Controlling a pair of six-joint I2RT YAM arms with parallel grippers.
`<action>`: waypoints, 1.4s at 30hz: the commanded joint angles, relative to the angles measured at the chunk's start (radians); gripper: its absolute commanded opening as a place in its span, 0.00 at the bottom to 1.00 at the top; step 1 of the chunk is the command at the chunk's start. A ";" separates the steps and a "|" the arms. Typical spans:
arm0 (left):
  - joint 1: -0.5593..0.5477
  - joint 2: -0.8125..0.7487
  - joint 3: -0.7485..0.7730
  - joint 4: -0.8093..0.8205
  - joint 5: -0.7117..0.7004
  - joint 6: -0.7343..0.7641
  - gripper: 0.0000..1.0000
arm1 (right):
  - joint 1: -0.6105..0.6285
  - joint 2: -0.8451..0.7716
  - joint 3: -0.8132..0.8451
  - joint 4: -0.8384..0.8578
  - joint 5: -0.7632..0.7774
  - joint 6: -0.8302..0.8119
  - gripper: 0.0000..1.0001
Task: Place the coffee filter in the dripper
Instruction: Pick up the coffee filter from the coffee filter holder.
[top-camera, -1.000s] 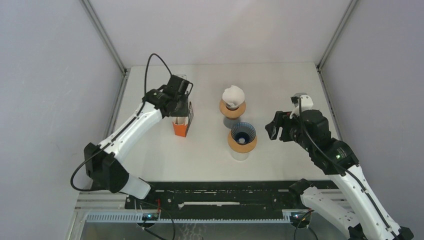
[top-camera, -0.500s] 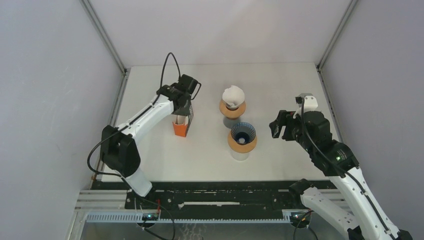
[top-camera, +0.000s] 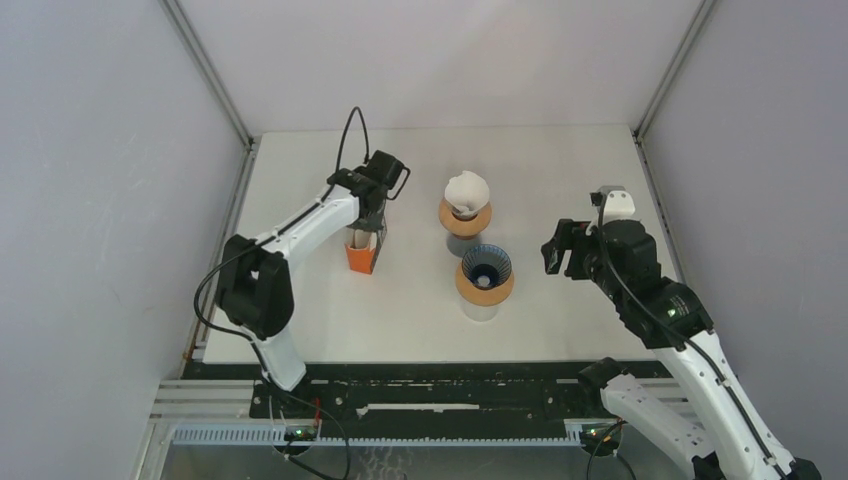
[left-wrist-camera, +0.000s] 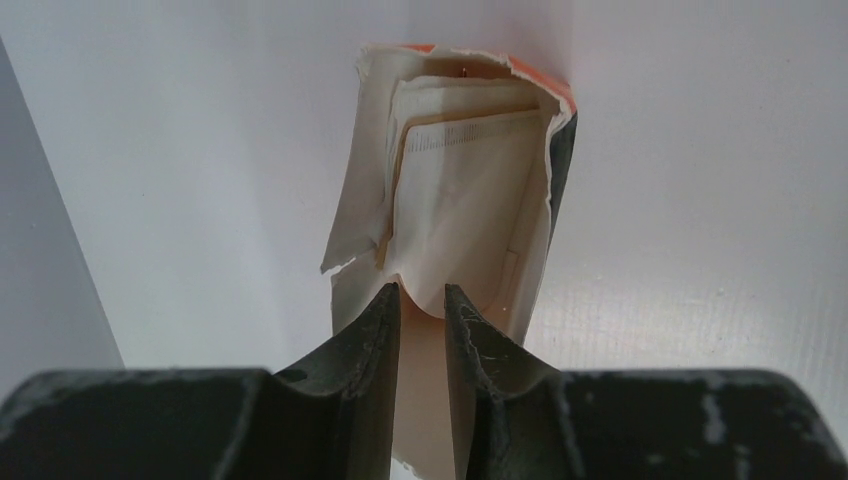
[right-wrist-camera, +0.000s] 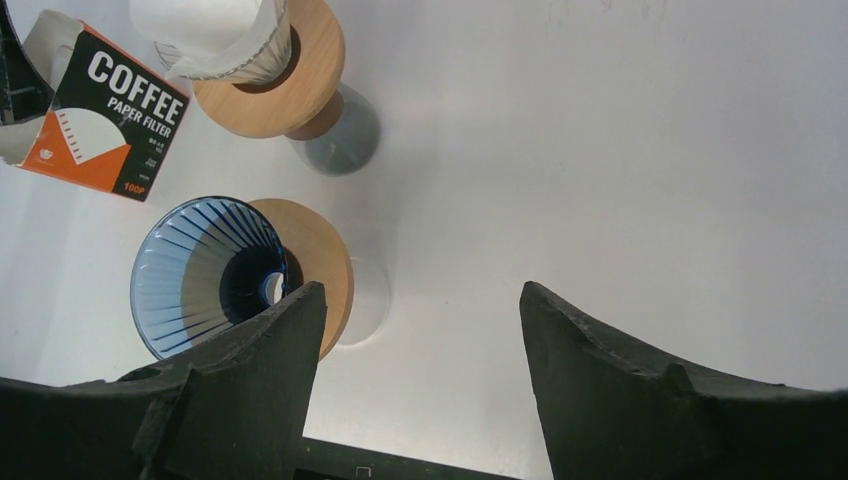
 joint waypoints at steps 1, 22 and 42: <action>0.005 0.019 0.076 0.035 -0.049 0.021 0.27 | -0.014 0.008 -0.002 0.050 0.013 -0.033 0.79; 0.005 0.078 0.090 0.038 -0.090 0.007 0.30 | -0.072 0.037 -0.026 0.078 -0.034 -0.059 0.80; 0.005 0.018 0.112 0.003 -0.061 -0.007 0.14 | -0.113 0.055 -0.031 0.089 -0.074 -0.071 0.80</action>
